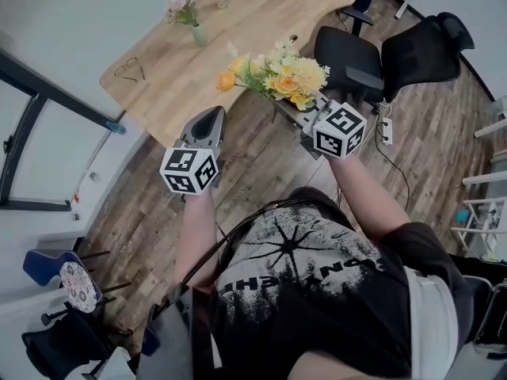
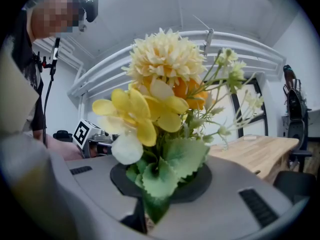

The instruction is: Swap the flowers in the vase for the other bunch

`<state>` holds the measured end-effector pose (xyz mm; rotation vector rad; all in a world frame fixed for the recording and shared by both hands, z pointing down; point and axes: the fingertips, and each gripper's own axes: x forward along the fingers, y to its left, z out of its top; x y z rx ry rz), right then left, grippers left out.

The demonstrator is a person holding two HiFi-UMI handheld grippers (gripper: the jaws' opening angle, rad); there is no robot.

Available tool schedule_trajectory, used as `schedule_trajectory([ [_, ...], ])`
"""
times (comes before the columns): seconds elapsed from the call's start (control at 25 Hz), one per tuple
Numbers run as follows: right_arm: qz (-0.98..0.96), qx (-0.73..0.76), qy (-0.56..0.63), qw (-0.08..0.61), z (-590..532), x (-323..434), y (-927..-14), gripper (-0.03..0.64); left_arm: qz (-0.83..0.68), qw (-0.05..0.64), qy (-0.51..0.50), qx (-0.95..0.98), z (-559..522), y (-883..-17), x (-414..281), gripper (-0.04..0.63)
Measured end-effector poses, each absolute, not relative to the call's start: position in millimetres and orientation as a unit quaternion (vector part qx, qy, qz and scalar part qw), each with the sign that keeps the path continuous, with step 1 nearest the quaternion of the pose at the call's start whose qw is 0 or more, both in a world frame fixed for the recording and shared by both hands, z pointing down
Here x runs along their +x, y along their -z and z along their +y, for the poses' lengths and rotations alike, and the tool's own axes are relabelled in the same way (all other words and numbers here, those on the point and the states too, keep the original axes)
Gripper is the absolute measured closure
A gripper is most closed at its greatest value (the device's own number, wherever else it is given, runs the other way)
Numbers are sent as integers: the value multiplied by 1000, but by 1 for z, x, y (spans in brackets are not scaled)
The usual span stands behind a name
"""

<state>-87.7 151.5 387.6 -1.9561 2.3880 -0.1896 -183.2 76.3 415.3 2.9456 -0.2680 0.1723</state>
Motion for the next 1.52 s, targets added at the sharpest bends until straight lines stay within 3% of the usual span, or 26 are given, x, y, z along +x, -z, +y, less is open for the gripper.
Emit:
schedule_trajectory([
  [0.48, 773, -631, 65, 24, 137, -58, -392, 546, -107, 96, -61, 988, 62, -426, -159, 581],
  [1.52, 827, -556, 77, 30, 46, 80, -383, 546, -214, 138, -37, 966, -18, -414, -42, 581],
])
